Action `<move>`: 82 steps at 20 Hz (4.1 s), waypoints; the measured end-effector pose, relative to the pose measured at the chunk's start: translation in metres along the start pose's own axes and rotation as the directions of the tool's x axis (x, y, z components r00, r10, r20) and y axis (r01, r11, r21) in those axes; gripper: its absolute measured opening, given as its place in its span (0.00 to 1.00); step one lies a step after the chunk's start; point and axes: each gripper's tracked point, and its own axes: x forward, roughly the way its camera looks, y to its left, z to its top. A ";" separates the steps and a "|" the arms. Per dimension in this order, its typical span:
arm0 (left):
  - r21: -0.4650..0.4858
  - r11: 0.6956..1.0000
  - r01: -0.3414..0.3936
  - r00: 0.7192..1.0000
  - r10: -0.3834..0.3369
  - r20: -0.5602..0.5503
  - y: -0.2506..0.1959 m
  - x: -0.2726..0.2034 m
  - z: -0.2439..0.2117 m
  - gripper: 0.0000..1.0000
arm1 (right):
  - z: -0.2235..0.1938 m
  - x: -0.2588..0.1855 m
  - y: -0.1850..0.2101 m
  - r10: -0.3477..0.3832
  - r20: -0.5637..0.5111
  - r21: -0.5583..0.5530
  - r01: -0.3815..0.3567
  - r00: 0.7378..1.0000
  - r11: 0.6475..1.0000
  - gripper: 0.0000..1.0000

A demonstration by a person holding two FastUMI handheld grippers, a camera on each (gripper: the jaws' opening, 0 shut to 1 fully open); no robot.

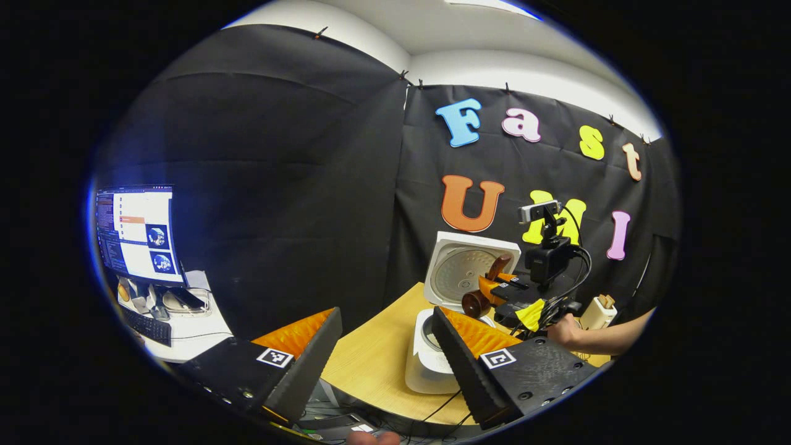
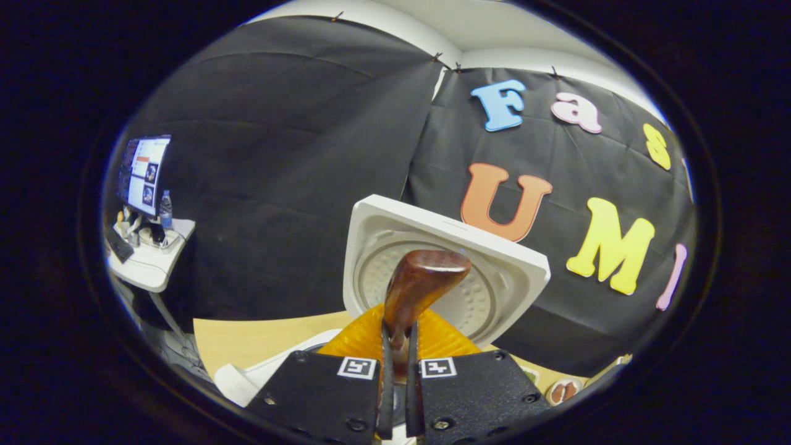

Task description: Close the left gripper, press the button to open the rice cooker; take a wooden spoon from the chopstick holder with the right hand, scoop a spoonful of rice and pour it into the rice cooker, then put the wooden spoon back into the chopstick holder.

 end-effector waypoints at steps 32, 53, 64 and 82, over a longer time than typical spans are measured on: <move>0.066 0.926 0.372 0.927 -0.367 -0.080 -0.230 0.005 -0.019 0.94 | -0.180 -0.350 -0.376 -0.503 -0.317 0.616 0.578 0.804 0.534 0.13; 0.103 0.942 0.319 0.939 -0.300 -0.169 -0.240 0.017 -0.027 0.94 | -0.345 -0.294 -0.353 -0.391 -0.487 0.637 0.624 0.781 0.453 0.18; 0.078 0.949 0.304 0.952 -0.299 -0.073 -0.231 0.033 0.009 0.94 | -0.295 -0.323 -0.372 -0.476 -0.438 0.564 0.645 0.763 0.515 0.83; 0.104 0.970 0.221 0.975 -0.223 0.004 -0.217 0.226 0.109 0.94 | -0.130 -0.414 -0.333 -0.620 -0.245 0.336 0.665 0.746 0.667 1.00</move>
